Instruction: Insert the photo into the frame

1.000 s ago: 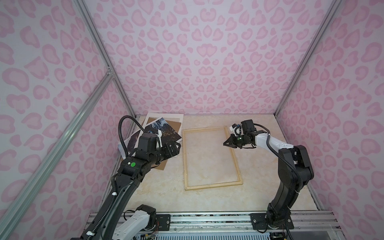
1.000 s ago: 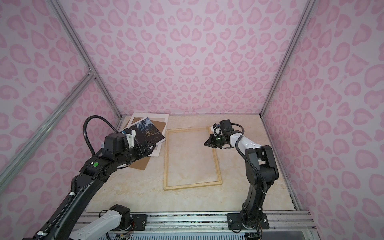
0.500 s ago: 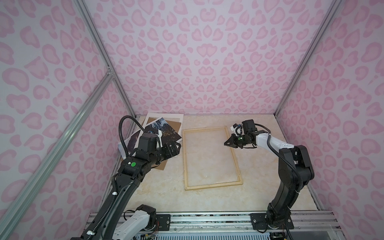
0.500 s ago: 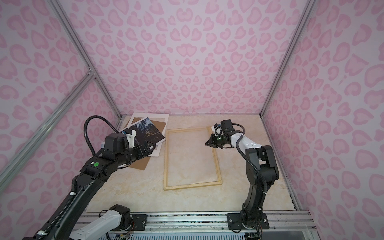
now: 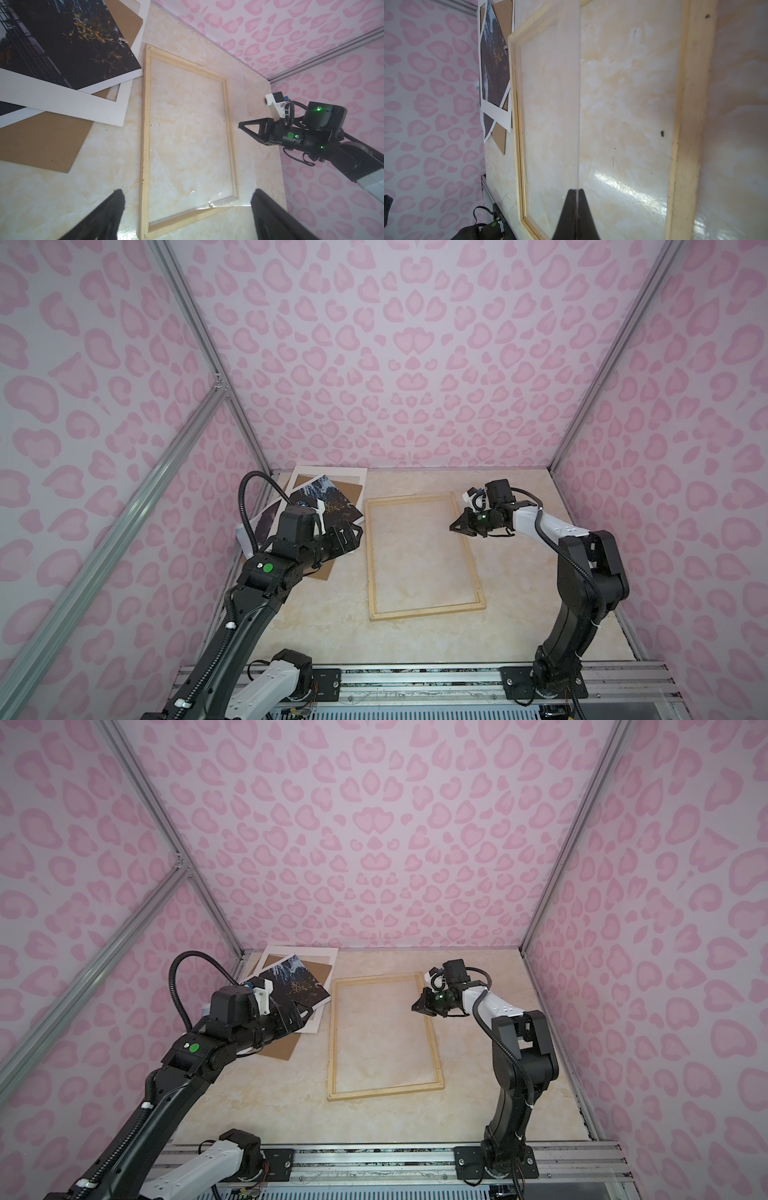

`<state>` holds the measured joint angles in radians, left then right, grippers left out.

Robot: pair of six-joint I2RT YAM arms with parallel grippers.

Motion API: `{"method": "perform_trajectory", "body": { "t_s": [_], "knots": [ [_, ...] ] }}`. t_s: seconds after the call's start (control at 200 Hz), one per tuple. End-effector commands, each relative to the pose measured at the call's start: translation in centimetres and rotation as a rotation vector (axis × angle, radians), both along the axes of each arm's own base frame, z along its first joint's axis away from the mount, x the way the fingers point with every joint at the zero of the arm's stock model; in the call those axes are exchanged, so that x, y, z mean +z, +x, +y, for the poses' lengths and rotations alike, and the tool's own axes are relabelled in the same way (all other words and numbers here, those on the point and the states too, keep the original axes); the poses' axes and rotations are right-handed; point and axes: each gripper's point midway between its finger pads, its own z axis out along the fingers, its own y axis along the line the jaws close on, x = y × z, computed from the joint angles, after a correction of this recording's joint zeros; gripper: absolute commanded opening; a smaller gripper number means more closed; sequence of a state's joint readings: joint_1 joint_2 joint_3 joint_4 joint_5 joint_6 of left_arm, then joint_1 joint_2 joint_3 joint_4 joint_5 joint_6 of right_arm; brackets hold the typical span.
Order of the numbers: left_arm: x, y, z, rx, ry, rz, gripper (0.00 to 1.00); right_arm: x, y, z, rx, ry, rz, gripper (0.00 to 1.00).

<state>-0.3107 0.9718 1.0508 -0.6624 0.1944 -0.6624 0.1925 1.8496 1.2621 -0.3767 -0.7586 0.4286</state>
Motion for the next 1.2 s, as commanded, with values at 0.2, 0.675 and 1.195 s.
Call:
{"method": "perform_trajectory", "body": {
  "t_s": [0.2,0.675,1.195],
  "knots": [
    [0.1,0.4,-0.2,-0.003,-0.009,-0.011,0.98,-0.2,-0.2,0.6,0.001,0.027,0.014,0.0],
    [-5.5,0.2,-0.1,-0.006,0.036,0.098,0.98,-0.5,-0.8,0.9,-0.011,0.061,0.037,0.0],
    [-16.7,-1.4,-4.5,-0.112,0.064,0.304,0.98,2.9,0.5,2.1,-0.124,0.339,0.045,0.0]
  ]
}}
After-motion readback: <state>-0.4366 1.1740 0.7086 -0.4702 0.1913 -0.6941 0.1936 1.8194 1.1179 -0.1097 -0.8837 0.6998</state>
